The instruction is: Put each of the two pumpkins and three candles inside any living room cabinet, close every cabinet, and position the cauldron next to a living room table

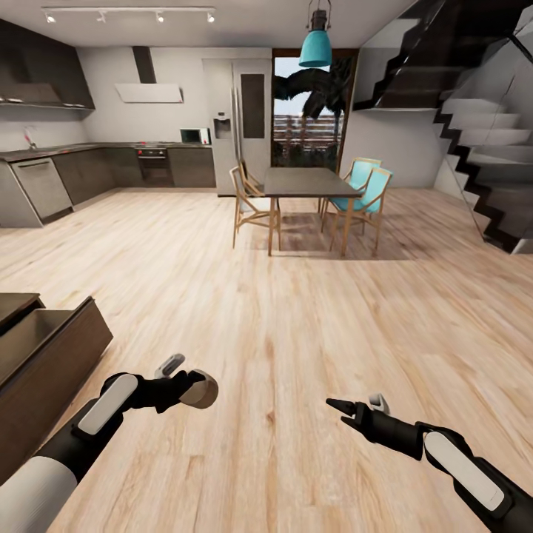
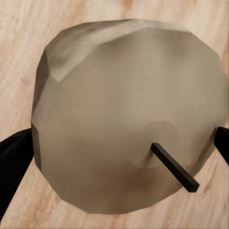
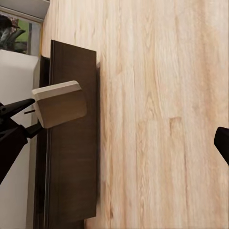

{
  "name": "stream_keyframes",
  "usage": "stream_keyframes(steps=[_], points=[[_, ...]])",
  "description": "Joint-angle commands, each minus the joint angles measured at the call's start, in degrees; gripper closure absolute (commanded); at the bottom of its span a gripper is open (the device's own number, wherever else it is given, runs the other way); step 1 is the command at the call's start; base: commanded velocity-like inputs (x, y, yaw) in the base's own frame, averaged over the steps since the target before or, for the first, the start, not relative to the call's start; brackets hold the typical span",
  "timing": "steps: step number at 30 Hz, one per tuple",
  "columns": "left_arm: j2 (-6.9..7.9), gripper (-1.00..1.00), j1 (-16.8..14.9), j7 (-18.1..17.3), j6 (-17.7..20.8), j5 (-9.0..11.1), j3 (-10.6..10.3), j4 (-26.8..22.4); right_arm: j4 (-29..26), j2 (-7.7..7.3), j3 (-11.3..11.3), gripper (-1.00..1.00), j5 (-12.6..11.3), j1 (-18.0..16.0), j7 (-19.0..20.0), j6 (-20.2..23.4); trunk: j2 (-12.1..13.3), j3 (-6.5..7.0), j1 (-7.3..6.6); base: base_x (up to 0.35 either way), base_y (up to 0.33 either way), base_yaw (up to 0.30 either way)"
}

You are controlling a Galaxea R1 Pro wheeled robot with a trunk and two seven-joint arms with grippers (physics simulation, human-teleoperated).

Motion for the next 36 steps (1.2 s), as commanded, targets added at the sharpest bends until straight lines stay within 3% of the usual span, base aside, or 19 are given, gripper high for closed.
stream_keyframes(steps=[1,20,36], points=[[0.05,1.00,-0.1,0.6,-0.1,0.7,-0.2,-0.1,0.0,-0.06,0.1,-1.00,-0.2,-0.1,0.1,0.1,0.0,-0.02,0.03,0.304,0.000,0.198],[0.05,1.00,-0.1,0.6,-0.1,0.7,-0.2,-0.1,0.0,-0.06,0.1,-1.00,-0.2,-0.1,0.1,0.1,0.0,0.18,0.03,0.304,-0.003,0.085],[0.05,1.00,-0.1,0.6,-0.1,0.6,-0.2,-0.1,0.1,-0.06,0.1,-1.00,-0.2,-0.1,0.0,0.1,0.0,0.18,0.03,0.304,-0.089,0.059]])
